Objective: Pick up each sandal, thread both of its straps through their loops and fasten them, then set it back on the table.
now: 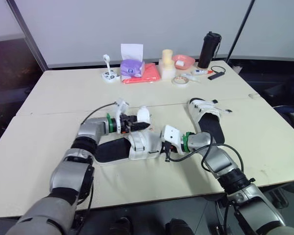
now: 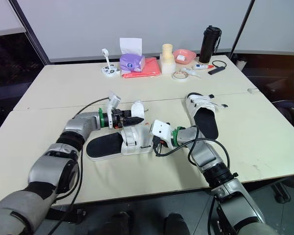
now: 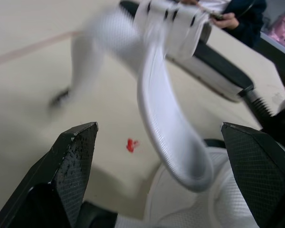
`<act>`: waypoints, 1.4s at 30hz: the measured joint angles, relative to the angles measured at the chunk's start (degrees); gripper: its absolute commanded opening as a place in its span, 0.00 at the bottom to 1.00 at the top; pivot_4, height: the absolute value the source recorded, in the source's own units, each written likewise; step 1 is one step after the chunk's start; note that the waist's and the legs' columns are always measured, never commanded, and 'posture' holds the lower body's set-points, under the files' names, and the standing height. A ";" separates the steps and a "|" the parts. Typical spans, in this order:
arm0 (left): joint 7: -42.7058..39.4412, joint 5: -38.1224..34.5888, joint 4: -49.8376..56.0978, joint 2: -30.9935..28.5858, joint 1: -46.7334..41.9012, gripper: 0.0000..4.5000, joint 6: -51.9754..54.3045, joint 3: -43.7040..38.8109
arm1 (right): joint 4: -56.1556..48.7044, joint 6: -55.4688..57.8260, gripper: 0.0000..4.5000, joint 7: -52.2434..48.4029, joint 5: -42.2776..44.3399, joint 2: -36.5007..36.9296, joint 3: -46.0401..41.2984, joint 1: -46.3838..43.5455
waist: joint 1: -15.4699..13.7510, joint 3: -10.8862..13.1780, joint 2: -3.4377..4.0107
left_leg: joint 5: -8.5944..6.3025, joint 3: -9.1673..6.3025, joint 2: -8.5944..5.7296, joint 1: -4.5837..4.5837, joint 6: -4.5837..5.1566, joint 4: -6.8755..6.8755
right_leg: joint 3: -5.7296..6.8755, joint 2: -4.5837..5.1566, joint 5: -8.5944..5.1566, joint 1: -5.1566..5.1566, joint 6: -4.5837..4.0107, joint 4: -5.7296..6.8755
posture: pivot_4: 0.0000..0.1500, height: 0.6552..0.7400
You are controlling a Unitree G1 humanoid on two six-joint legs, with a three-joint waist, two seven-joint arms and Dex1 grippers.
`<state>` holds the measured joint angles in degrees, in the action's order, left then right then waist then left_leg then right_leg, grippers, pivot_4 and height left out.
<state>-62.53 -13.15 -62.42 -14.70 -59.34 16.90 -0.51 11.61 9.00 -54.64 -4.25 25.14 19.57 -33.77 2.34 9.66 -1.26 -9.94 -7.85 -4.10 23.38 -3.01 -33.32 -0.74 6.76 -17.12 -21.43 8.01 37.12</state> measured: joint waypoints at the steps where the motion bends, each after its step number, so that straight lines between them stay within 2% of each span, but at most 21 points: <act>1: 0.71 0.00 -1.03 0.67 -0.50 0.95 -0.07 -0.61 | -0.12 0.17 0.00 0.11 0.00 0.11 -0.02 0.04 | -0.06 0.01 -0.01 | 0.00 0.00 0.00 0.00 0.00 -0.01 | 0.00 0.00 0.00 0.00 0.00 0.00 | 1.00 1.00; 7: 3.86 -2.11 -5.58 4.05 -5.84 0.95 -0.27 -6.78 | -0.46 0.67 0.00 0.33 0.00 0.34 -0.23 0.26 | -0.28 0.03 -0.05 | 0.00 -0.01 -0.02 0.02 0.00 -0.12 | 0.03 0.02 0.00 0.05 0.02 0.01 | 1.00 1.00; 16: 2.69 -6.54 -6.75 4.04 -9.98 0.95 2.52 -13.86 | -1.24 0.99 0.00 0.99 0.00 0.32 -0.09 0.69 | -0.11 0.03 -0.05 | 0.00 -0.01 -0.02 0.04 0.00 -0.12 | 0.03 0.02 -0.01 0.04 0.04 0.01 | 1.00 1.00; 31: -0.96 -8.66 -5.24 2.31 -10.58 0.95 4.25 -14.51 | -1.04 0.77 0.00 1.36 0.01 0.17 0.06 0.64 | 0.02 0.03 -0.05 | 0.00 -0.01 -0.02 0.03 -0.01 -0.12 | 0.03 0.02 -0.01 0.04 0.03 0.01 | 1.00 1.00; 34: -1.01 -8.72 -5.00 2.32 -10.58 0.76 4.25 -14.50 | -0.96 0.65 0.00 1.36 0.01 0.15 0.08 0.61 | 0.05 0.03 -0.05 | 0.00 -0.01 -0.02 0.03 0.00 -0.12 | 0.03 0.01 -0.01 0.04 0.03 0.01 | 1.00 1.00; 36: -1.03 -8.71 -4.94 2.34 -10.58 0.56 4.24 -14.48 | -0.80 0.60 0.00 1.36 0.01 0.15 0.09 0.50 | 0.05 0.03 -0.05 | 0.00 -0.01 -0.02 0.03 -0.01 -0.12 | 0.03 0.01 0.00 0.04 0.03 0.01 | 1.00 1.00; 40: -1.42 -8.70 -4.82 2.43 -10.57 0.09 4.23 -14.34 | -0.74 0.59 0.00 1.37 0.01 0.15 0.09 0.45 | 0.05 0.03 -0.05 | 0.00 -0.01 -0.02 0.03 -0.01 -0.12 | 0.03 0.02 0.00 0.04 0.03 0.02 | 1.00 1.00; 41: -1.61 -8.70 -4.74 2.45 -10.57 0.03 4.22 -14.27 | -0.74 0.59 0.00 1.37 0.01 0.15 0.09 0.45 | 0.05 0.03 -0.05 | 0.00 -0.01 -0.02 0.03 -0.01 -0.12 | 0.03 0.01 0.00 0.04 0.03 0.01 | 1.00 1.00; 42: -1.81 -8.68 -4.56 2.48 -10.54 0.03 4.24 -14.21 | -0.74 0.59 0.00 1.38 0.02 0.15 0.09 0.45 | 0.05 0.03 -0.05 | 0.00 -0.01 -0.02 0.03 0.00 -0.12 | 0.03 0.01 -0.01 0.04 0.03 0.01 | 1.00 1.00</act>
<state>-64.34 -21.84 -66.98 -12.22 -69.88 21.14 -14.71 10.87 9.59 -53.26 -4.24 25.29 19.65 -33.31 2.39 9.69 -1.31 -9.94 -7.86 -4.11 23.42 -3.02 -33.43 -0.71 6.78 -17.13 -21.39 8.04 37.13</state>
